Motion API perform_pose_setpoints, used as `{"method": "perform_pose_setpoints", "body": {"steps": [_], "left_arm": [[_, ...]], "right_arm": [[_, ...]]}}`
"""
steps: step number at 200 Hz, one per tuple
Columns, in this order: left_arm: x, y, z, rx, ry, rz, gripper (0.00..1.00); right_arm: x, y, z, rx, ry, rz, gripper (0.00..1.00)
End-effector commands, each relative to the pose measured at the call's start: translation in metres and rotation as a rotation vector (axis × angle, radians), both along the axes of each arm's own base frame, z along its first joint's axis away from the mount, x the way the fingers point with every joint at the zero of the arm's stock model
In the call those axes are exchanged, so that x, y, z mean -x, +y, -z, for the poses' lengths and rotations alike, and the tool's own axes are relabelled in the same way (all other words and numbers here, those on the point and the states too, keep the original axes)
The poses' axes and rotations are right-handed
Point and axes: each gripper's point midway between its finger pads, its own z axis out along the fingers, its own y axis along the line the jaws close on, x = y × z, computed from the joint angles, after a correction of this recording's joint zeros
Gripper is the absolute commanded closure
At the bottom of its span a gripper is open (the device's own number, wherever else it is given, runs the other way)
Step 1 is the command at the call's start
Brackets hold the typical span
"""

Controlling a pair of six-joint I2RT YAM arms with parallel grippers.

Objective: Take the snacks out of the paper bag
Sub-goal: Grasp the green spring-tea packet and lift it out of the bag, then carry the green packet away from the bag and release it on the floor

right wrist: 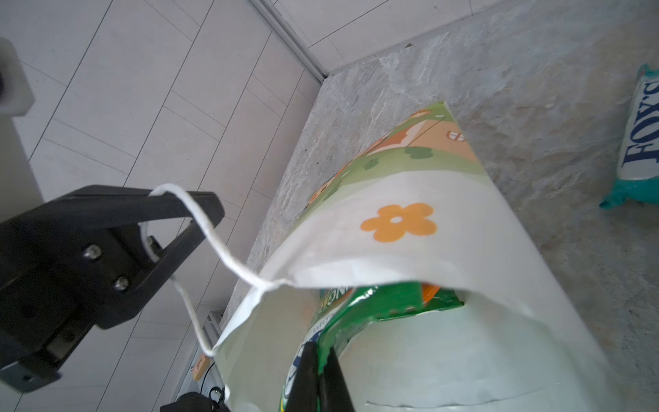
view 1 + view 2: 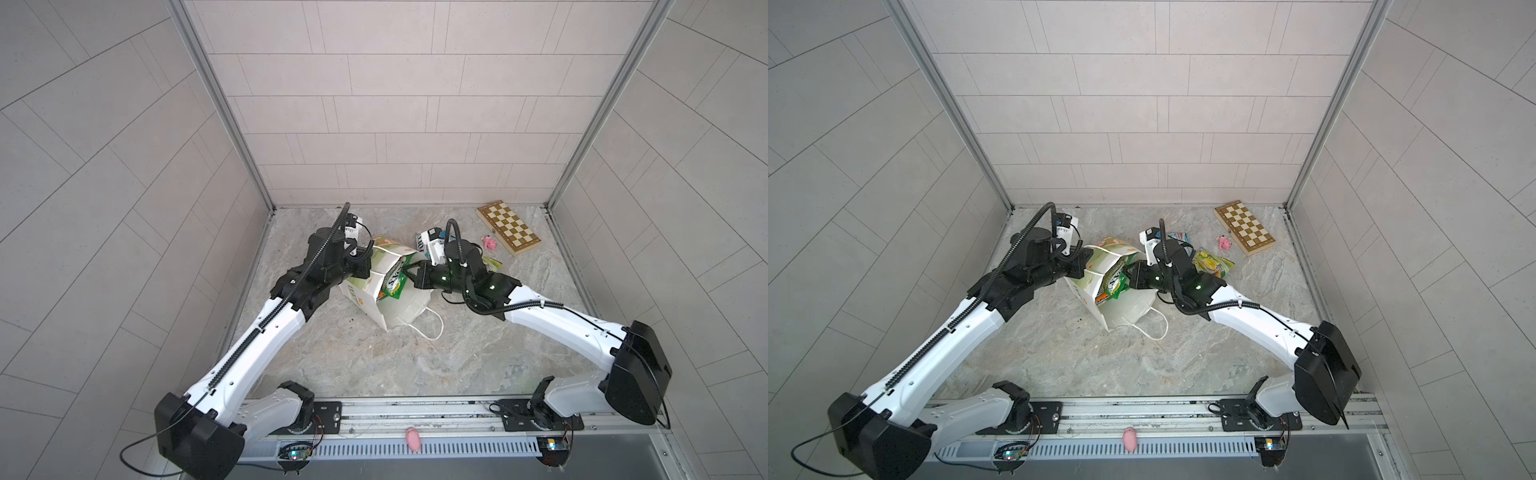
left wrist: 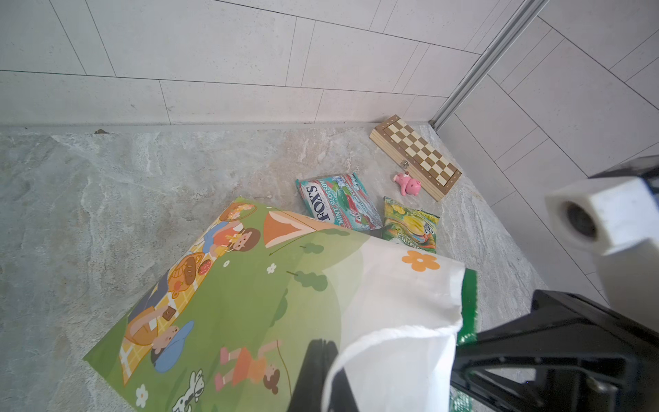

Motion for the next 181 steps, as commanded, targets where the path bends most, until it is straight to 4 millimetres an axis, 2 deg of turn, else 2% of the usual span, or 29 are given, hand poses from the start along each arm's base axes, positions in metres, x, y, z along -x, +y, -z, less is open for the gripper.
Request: {"method": "perform_pose_setpoints", "body": {"steps": [1,59,114,149,181], "left_arm": [[-0.006,0.004,-0.018,0.016,-0.041,-0.031,1.00],[-0.008,0.008,-0.019,0.010,-0.046,-0.050,1.00],[-0.007,0.008,-0.019,0.008,-0.048,-0.049,1.00],[-0.007,0.008,-0.019,0.009,-0.048,-0.052,1.00],[-0.007,0.009,-0.020,0.009,-0.051,-0.053,1.00]], "right_arm": [[0.018,-0.005,-0.034,-0.007,-0.093,-0.075,1.00],[0.039,-0.026,-0.080,0.002,-0.195,-0.090,1.00],[0.046,-0.064,-0.117,-0.002,-0.274,-0.011,1.00],[0.043,-0.099,-0.120,0.017,-0.274,0.079,1.00],[0.035,-0.133,-0.101,0.046,-0.216,0.158,1.00]]}}
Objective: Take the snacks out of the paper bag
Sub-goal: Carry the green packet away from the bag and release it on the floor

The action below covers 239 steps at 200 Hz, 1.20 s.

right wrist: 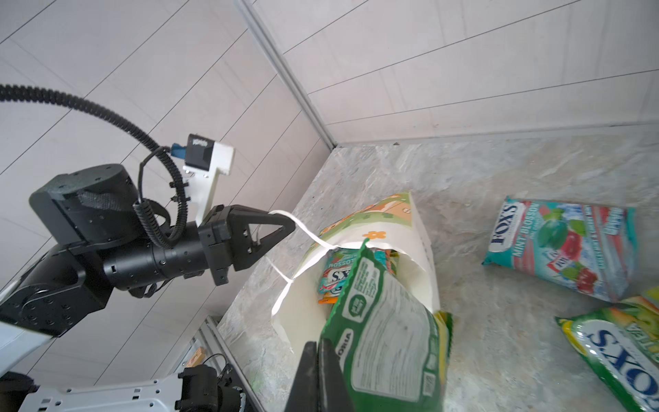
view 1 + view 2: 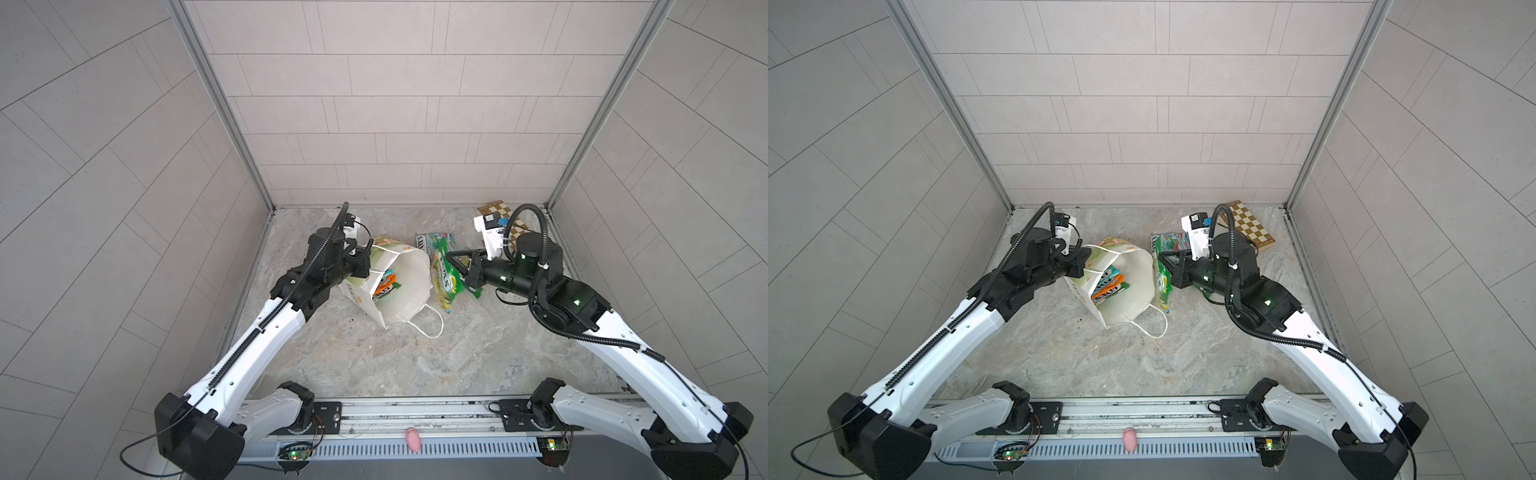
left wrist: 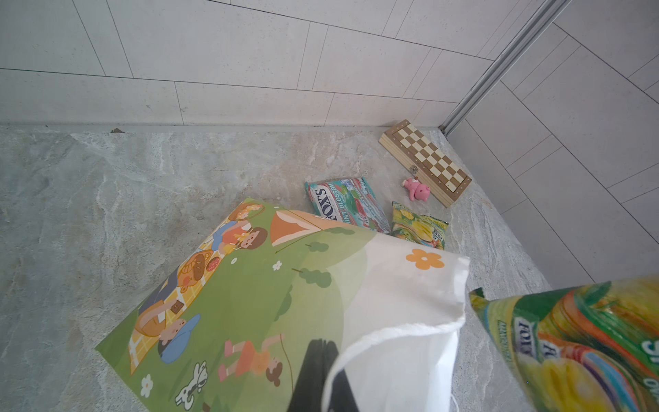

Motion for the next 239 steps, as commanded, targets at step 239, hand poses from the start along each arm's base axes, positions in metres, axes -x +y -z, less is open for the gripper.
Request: {"method": "perform_pose_setpoints", "body": {"steps": [239], "left_arm": [[-0.003,0.003,-0.020,0.013,-0.051,-0.006,1.00]], "right_arm": [[-0.031,-0.115,0.266,0.345,0.519,0.333,1.00]]}}
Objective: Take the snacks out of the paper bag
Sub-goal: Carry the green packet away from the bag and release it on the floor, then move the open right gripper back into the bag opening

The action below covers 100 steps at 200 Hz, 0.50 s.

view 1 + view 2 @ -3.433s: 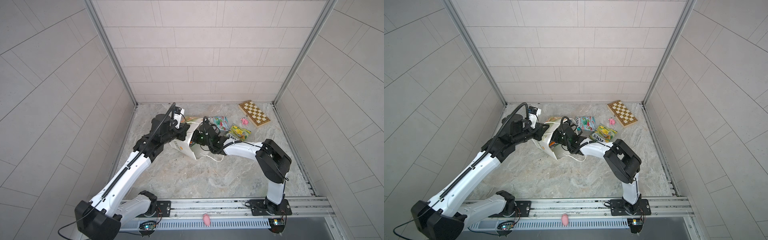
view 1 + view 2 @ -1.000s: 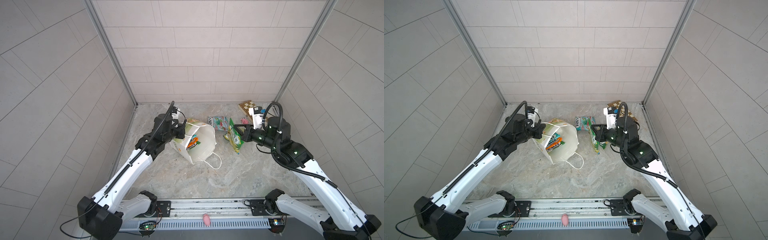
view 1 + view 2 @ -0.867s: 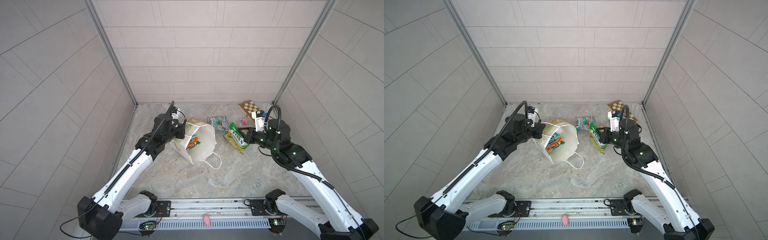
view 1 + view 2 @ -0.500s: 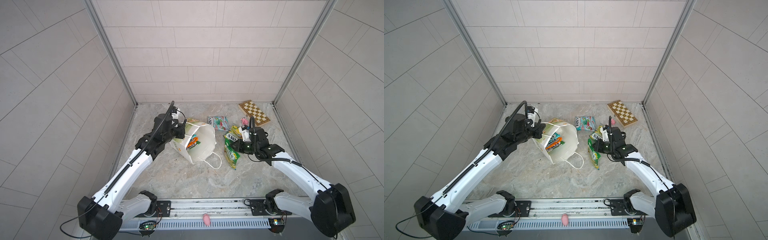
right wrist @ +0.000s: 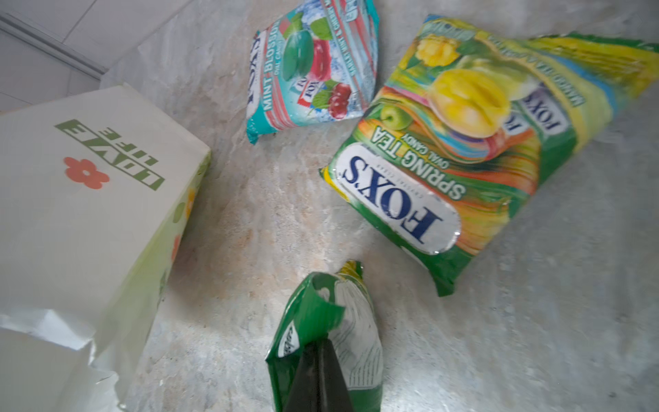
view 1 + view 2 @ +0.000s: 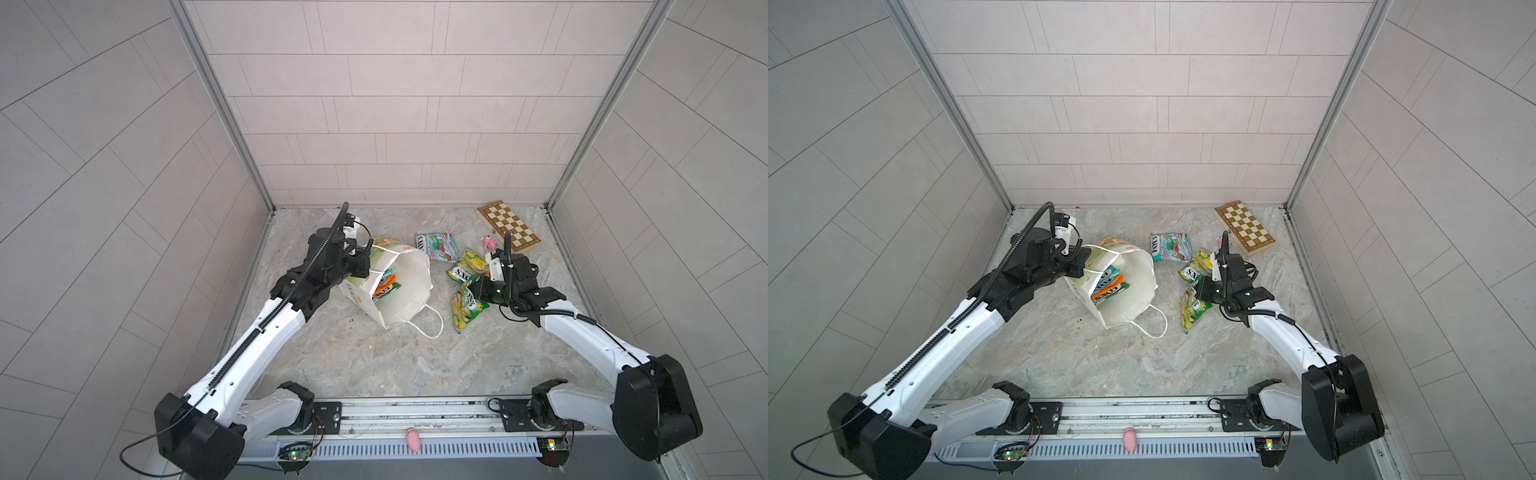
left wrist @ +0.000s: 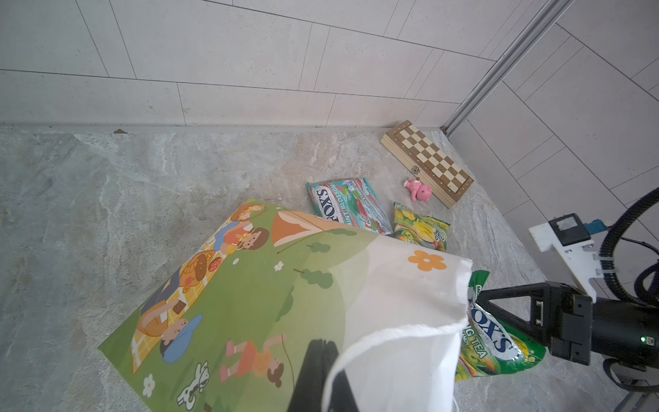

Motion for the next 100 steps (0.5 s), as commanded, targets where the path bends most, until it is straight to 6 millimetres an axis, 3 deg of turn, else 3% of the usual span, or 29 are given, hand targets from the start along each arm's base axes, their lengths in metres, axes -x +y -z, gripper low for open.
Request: {"method": "perform_pose_setpoints", "body": {"steps": [1,31,49,59,84,100], "left_arm": [[-0.002,0.002,-0.020,0.016,-0.049,-0.003,1.00],[-0.002,0.002,-0.021,0.017,-0.052,-0.001,1.00],[-0.002,0.001,-0.020,0.019,-0.049,0.003,1.00],[-0.002,0.001,-0.020,0.020,-0.048,0.005,1.00],[-0.001,-0.002,-0.021,0.028,-0.047,0.022,1.00],[0.001,-0.005,-0.022,0.036,-0.048,0.038,1.00]], "right_arm": [[0.020,-0.018,0.023,0.101,0.075,0.013,1.00],[0.032,-0.031,0.038,0.158,0.111,0.047,1.00],[0.034,-0.042,0.039,0.206,0.106,0.077,0.73],[0.034,-0.048,0.035,0.237,0.097,0.094,0.63],[0.034,-0.064,0.018,0.296,0.068,0.152,0.52],[0.031,-0.055,0.000,0.262,0.007,0.113,0.50]]}}
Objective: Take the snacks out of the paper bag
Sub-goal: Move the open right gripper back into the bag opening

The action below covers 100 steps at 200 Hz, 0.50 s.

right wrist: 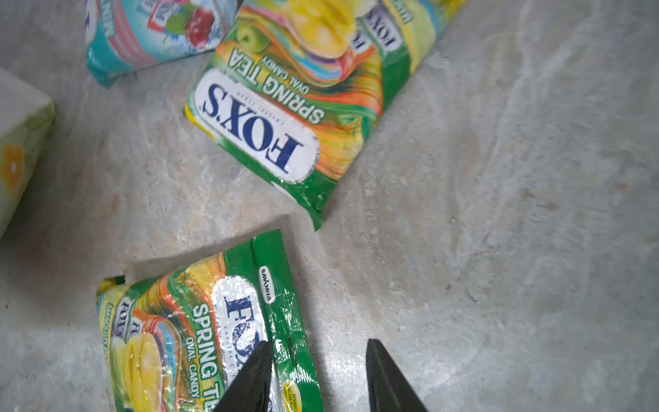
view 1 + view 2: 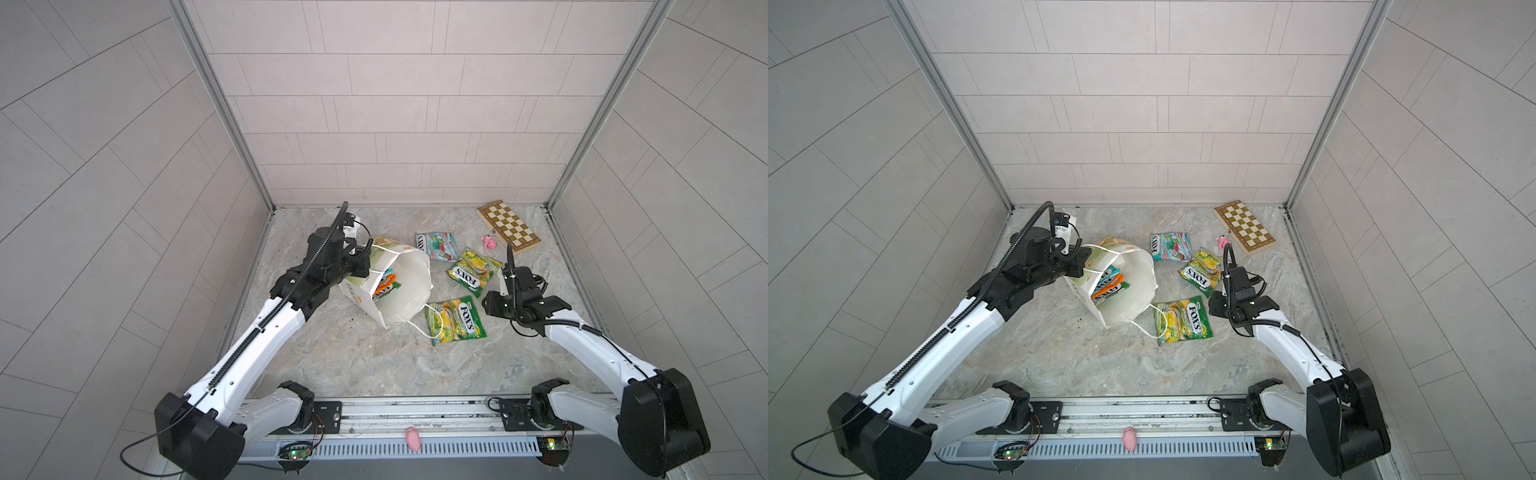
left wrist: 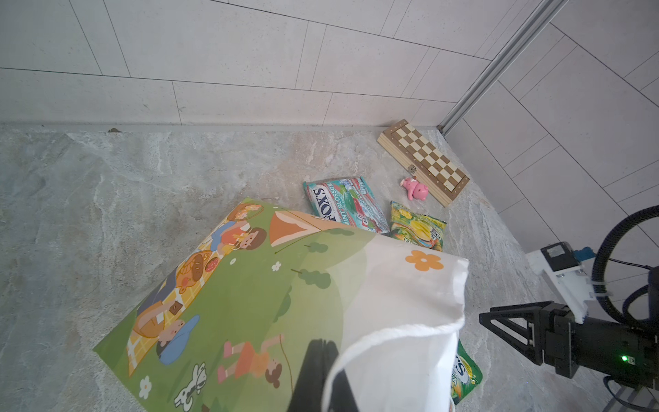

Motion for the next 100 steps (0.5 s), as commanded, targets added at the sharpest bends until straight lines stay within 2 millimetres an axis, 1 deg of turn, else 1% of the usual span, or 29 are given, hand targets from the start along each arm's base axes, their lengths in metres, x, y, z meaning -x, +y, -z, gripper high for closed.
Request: {"method": "perform_pose_setpoints", "body": {"steps": [1,22,56,82,100], "left_arm": [[0.000,-0.003,-0.022,0.027,-0.052,0.022,1.00],[0.002,-0.005,-0.024,0.034,-0.057,0.035,1.00],[0.005,-0.007,-0.028,0.045,-0.079,0.059,1.00],[0.008,-0.009,-0.032,0.054,-0.094,0.078,1.00],[0.009,-0.010,-0.034,0.061,-0.102,0.086,1.00]], "right_arm": [[-0.004,-0.005,-0.029,0.032,-0.082,-0.007,0.50],[-0.005,0.027,-0.058,-0.073,-0.188,-0.150,0.48],[0.007,0.096,-0.099,-0.297,-0.264,-0.396,0.48],[0.022,0.148,-0.121,-0.366,-0.316,-0.556,0.48],[0.029,0.177,-0.129,-0.395,-0.331,-0.622,0.48]]}}
